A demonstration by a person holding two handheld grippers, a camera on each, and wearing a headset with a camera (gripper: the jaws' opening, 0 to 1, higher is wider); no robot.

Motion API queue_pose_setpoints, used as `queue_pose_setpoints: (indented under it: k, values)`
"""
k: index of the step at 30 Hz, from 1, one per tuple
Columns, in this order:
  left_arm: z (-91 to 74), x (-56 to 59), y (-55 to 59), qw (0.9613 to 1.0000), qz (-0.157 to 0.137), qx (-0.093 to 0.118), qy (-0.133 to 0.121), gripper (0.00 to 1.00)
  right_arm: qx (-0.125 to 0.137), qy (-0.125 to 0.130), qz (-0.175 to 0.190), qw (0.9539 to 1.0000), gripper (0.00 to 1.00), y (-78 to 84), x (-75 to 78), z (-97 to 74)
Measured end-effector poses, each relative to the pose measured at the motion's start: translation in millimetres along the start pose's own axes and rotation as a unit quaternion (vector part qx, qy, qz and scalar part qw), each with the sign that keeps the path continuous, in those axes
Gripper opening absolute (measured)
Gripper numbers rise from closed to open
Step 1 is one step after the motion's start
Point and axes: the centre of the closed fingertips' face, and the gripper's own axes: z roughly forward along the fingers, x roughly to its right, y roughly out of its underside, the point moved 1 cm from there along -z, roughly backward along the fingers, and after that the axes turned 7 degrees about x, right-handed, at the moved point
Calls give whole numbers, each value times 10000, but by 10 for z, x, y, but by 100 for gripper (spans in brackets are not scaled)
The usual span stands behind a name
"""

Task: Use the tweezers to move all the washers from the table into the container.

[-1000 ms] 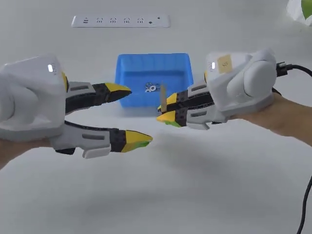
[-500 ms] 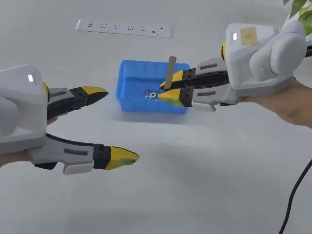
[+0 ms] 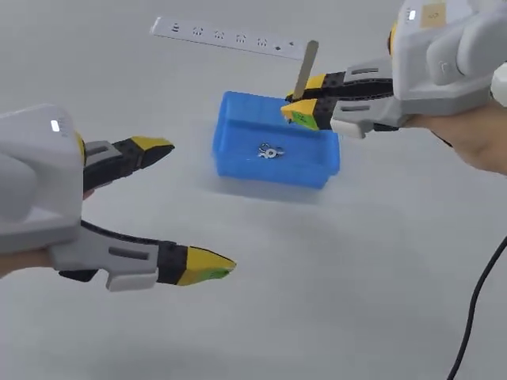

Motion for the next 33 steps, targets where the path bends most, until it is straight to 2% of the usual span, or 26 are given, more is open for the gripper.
queue_pose_setpoints:
  k: [5,8,11,16,33]
  values:
    - [-54,-36,-40,9999,-32,58,-93,99,-31,134,193,9997,9,159,50,170]
    - [-69,-44,-48,9999,-20,87,-102,99,-112,54,261,9996,9,253,30,253]
    - [-74,-45,-61,9998,-41,142,-113,99,-301,-93,202,9993,9,352,-36,311]
    - [-71,-56,-34,9998,-50,95,-174,99,-345,-196,221,9990,9,372,-137,352]
    - [-95,-33,-78,9996,-71,181,-186,99,-397,-133,416,9983,10,393,-191,348]
